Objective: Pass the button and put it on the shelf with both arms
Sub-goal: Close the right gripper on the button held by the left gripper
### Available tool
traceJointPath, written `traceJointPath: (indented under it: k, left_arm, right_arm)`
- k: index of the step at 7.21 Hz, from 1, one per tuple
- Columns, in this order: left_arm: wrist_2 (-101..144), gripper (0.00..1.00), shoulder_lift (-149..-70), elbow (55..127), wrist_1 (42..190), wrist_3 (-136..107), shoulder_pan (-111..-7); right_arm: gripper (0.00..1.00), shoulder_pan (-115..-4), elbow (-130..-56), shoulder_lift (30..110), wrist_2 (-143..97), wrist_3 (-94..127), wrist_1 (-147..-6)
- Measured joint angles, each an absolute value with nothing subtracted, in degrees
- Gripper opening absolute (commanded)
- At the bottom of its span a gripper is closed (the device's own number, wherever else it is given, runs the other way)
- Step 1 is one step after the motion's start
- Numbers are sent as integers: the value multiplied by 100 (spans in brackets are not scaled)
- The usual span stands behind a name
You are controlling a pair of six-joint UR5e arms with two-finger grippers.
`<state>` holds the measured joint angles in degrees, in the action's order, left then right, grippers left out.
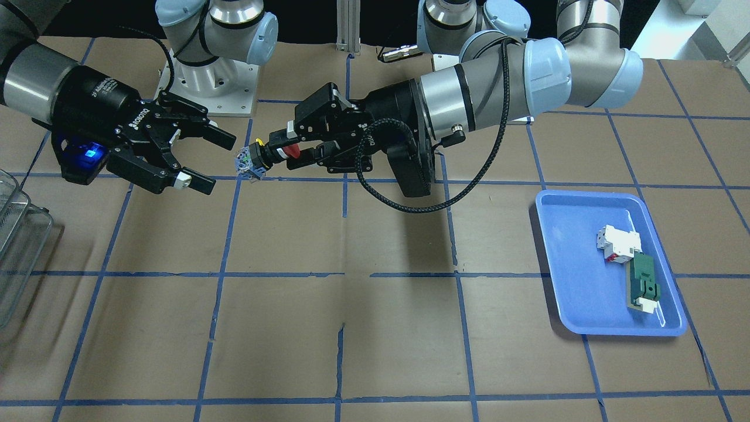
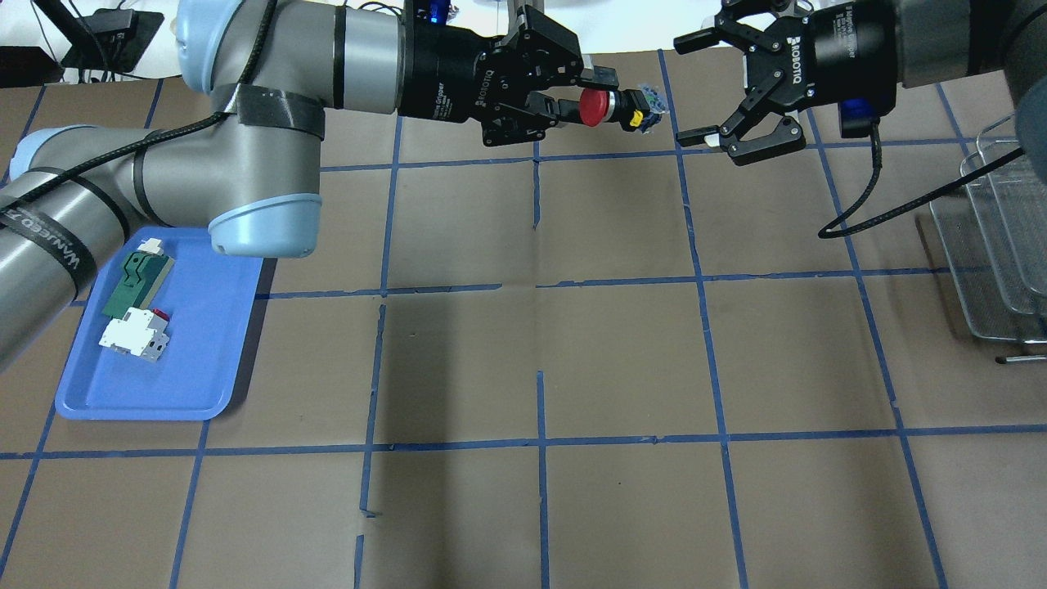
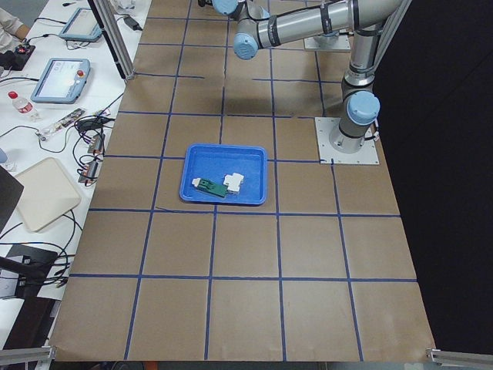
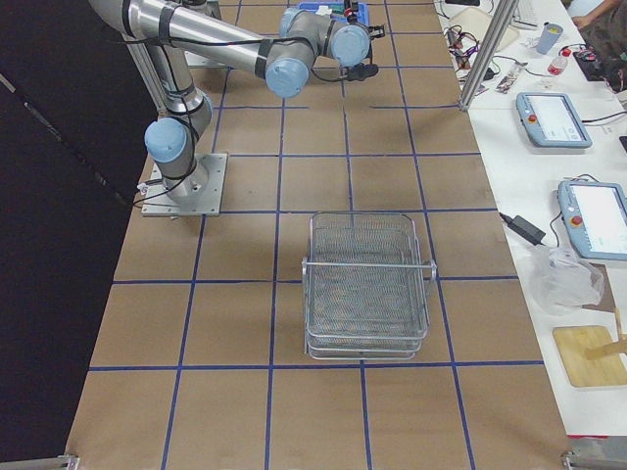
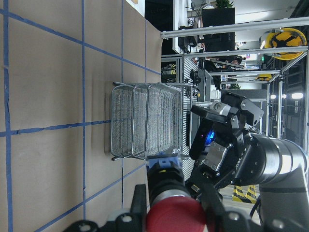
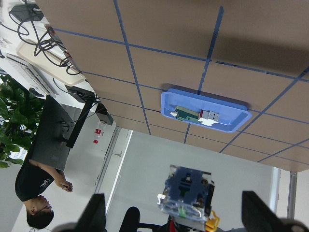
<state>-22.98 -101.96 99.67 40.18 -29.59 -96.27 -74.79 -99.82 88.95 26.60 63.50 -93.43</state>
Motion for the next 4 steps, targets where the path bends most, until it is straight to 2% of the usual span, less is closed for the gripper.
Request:
traceJointPath:
  k: [4]
  left_arm:
    - [-2310,11,-10195,9967,4017,-2962,-9632]
  right_arm:
    - [100,-7841,-10100,8870,2602,6645,-9326]
